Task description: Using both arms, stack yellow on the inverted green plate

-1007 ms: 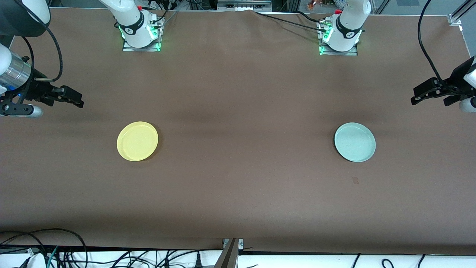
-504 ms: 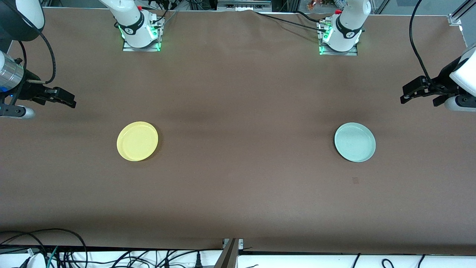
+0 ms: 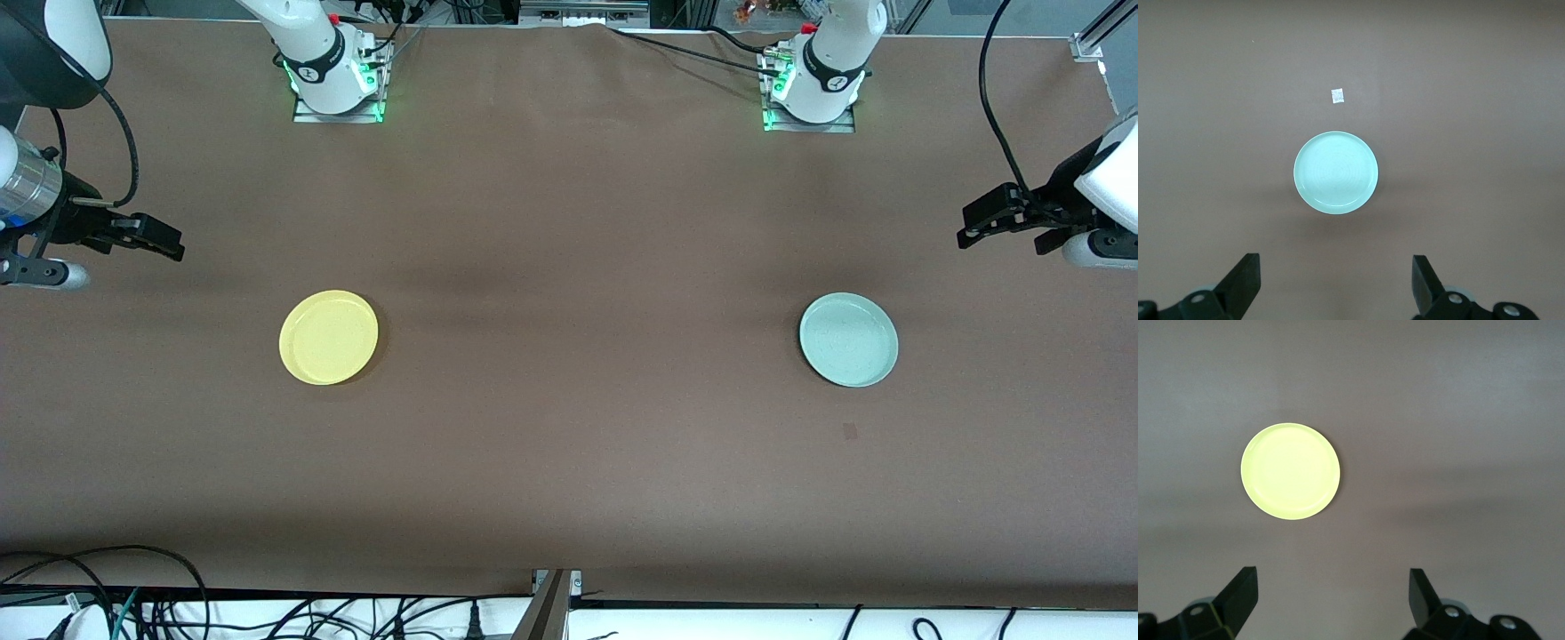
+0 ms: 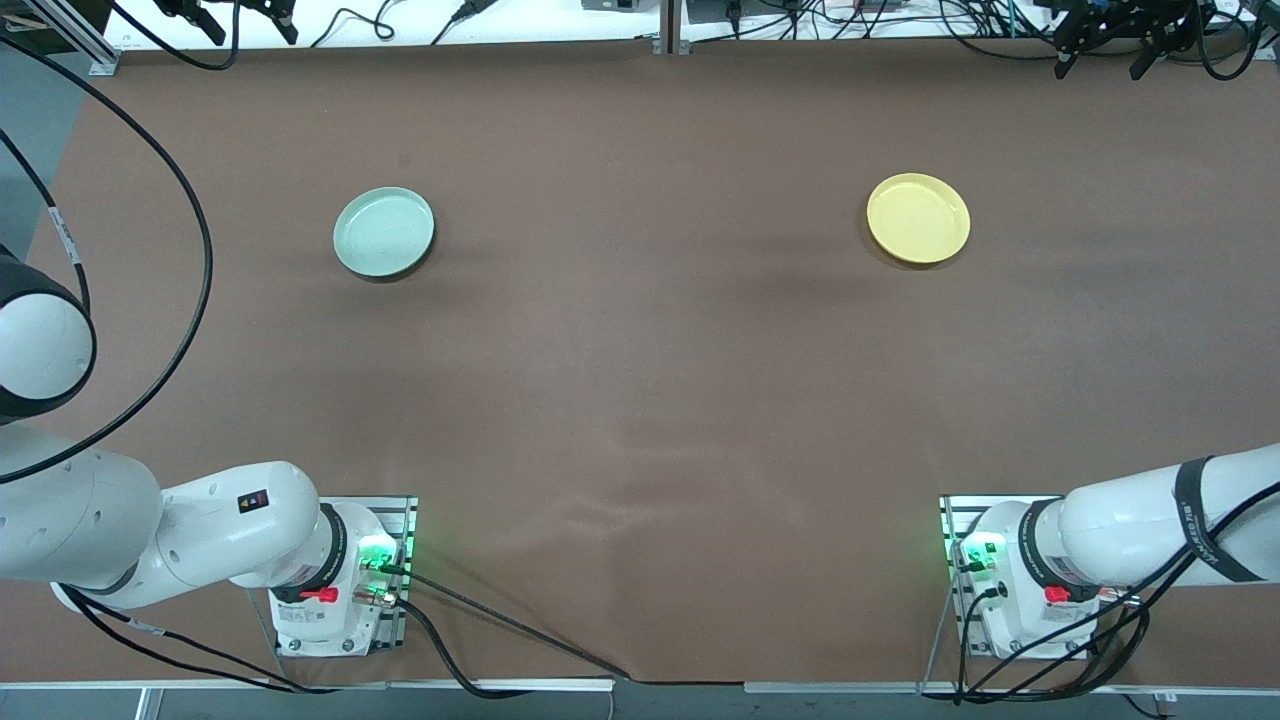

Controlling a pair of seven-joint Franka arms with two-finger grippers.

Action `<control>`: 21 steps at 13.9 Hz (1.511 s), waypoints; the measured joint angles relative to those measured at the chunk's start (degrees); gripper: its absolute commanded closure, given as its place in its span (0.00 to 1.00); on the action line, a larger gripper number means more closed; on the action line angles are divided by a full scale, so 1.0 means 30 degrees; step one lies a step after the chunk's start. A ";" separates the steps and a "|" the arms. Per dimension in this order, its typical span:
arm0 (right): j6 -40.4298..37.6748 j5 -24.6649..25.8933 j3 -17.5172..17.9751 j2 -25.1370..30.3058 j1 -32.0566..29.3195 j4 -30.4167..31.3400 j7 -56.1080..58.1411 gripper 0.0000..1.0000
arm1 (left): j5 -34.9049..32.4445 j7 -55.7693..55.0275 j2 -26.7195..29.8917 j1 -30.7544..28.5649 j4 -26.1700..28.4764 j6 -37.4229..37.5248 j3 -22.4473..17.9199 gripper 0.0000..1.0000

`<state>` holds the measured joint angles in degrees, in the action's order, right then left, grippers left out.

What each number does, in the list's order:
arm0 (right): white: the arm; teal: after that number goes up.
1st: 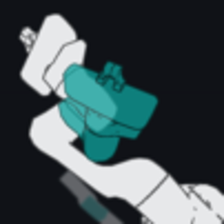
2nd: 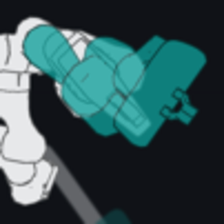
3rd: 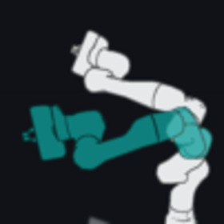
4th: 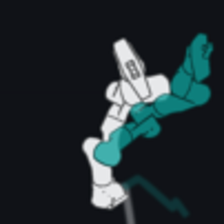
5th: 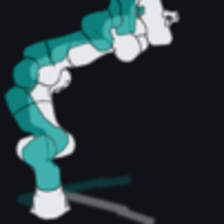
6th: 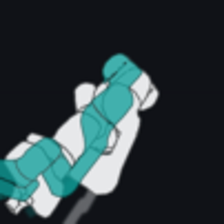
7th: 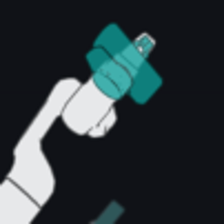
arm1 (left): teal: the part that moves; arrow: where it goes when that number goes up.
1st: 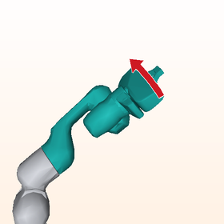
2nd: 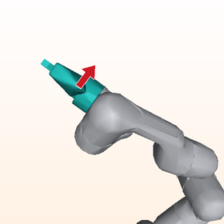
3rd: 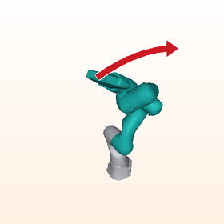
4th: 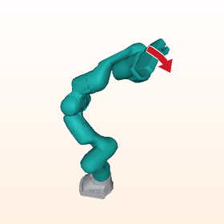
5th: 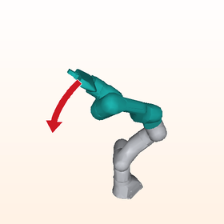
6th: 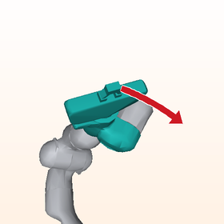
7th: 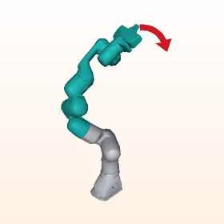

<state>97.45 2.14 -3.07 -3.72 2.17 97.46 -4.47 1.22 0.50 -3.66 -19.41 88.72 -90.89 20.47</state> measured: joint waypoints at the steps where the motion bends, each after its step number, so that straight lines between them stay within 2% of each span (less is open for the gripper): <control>1: 0.0000 0.0000 -0.0008 0.0000 -0.0002 0.0000 0.0000 0.00 | 0.0000 0.0000 -0.0006 0.0000 0.0023 0.0026 0.0000 0.00; 8: 0.0017 0.0002 -0.0034 0.0000 -0.0003 -0.0009 0.0000 0.00 | -0.0740 0.0001 -0.0020 -0.0001 0.0054 0.0439 -0.0003 0.00; 21: 0.0018 0.0002 -0.0067 0.0000 -0.0018 -0.0014 0.0000 0.00 | -0.0791 0.0000 -0.0138 -0.0020 0.0419 0.0563 -0.0017 0.00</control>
<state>97.50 2.15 -3.27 -3.72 2.11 97.41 -4.47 -1.16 0.50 -4.08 -19.47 89.98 -89.20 20.42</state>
